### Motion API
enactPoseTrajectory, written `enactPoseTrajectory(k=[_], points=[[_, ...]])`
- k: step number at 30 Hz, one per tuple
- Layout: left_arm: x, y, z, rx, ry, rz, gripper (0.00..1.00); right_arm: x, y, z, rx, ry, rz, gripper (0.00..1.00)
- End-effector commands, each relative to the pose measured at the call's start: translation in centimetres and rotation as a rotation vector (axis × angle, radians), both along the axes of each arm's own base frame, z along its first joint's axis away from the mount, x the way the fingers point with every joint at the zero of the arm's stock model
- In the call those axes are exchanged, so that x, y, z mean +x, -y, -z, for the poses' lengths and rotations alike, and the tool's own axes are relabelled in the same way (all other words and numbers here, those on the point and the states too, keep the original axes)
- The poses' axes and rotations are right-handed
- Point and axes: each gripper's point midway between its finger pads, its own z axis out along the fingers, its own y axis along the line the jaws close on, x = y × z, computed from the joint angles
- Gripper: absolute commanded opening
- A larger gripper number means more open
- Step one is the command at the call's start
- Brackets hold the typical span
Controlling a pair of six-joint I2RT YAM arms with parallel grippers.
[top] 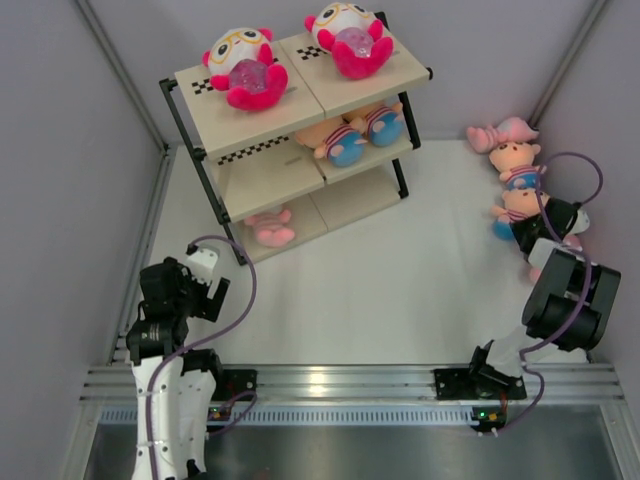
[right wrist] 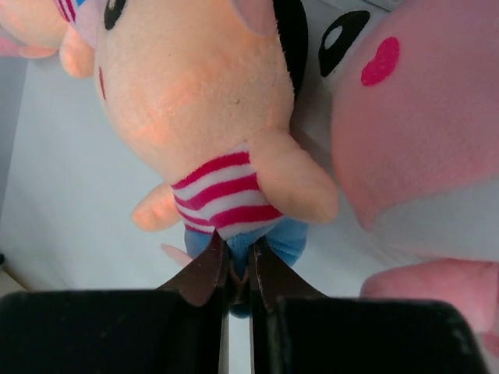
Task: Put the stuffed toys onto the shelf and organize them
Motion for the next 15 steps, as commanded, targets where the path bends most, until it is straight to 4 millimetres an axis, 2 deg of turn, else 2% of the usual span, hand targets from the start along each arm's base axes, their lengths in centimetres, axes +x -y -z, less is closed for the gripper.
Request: enactPoseTrajectory(k=[1, 3, 4, 5, 7, 8, 9, 10, 11, 12, 13, 14, 15], points=[[0.8, -0.4, -1.1, 0.018, 0.072, -0.011, 0.99, 0.1, -0.8, -4.8, -0.148, 0.059, -0.084, 0.00], [0.8, -0.4, -1.1, 0.018, 0.080, -0.007, 0.99, 0.1, -3.4, -5.8, -0.182, 0.044, -0.170, 0.00], [0.8, -0.4, -1.3, 0.021, 0.096, -0.006, 0.99, -0.2, -4.1, -7.1, -0.234, 0.052, -0.191, 0.00], [0.8, -0.3, -1.2, 0.023, 0.100, -0.004, 0.99, 0.0, -6.3, -7.5, -0.245, 0.058, -0.245, 0.00], [0.8, -0.3, -1.5, 0.025, 0.122, -0.001, 0.99, -1.2, -8.4, -8.7, -0.259, 0.063, -0.285, 0.00], [0.8, -0.3, -1.6, 0.026, 0.128, -0.001, 0.99, -1.3, -10.2, -9.2, -0.257, 0.082, -0.325, 0.00], [0.8, -0.3, -1.6, 0.027, 0.130, -0.001, 0.99, -2.4, -11.3, -8.5, -0.241, 0.048, -0.355, 0.00], [0.8, -0.3, -1.6, 0.027, 0.130, -0.001, 0.99, -2.9, -12.4, -9.8, -0.248, 0.081, -0.370, 0.00], [0.8, -0.3, -1.6, 0.027, 0.130, 0.001, 0.99, -3.3, -15.0, -9.9, -0.246, 0.092, -0.437, 0.00], [0.8, -0.2, -1.6, 0.029, 0.129, 0.006, 0.99, -3.8, -16.4, -10.9, -0.243, 0.122, -0.461, 0.00], [0.8, -0.1, -1.5, 0.027, 0.128, 0.011, 0.99, -4.7, -18.3, -10.7, -0.237, 0.103, -0.512, 0.00], [0.8, -0.1, -1.5, 0.025, 0.128, 0.013, 0.98, -5.3, -21.1, -11.1, -0.238, 0.115, -0.593, 0.00], [0.8, -0.1, -1.5, 0.025, 0.128, 0.015, 0.99, -6.0, -22.4, -11.2, -0.236, 0.110, -0.632, 0.00]])
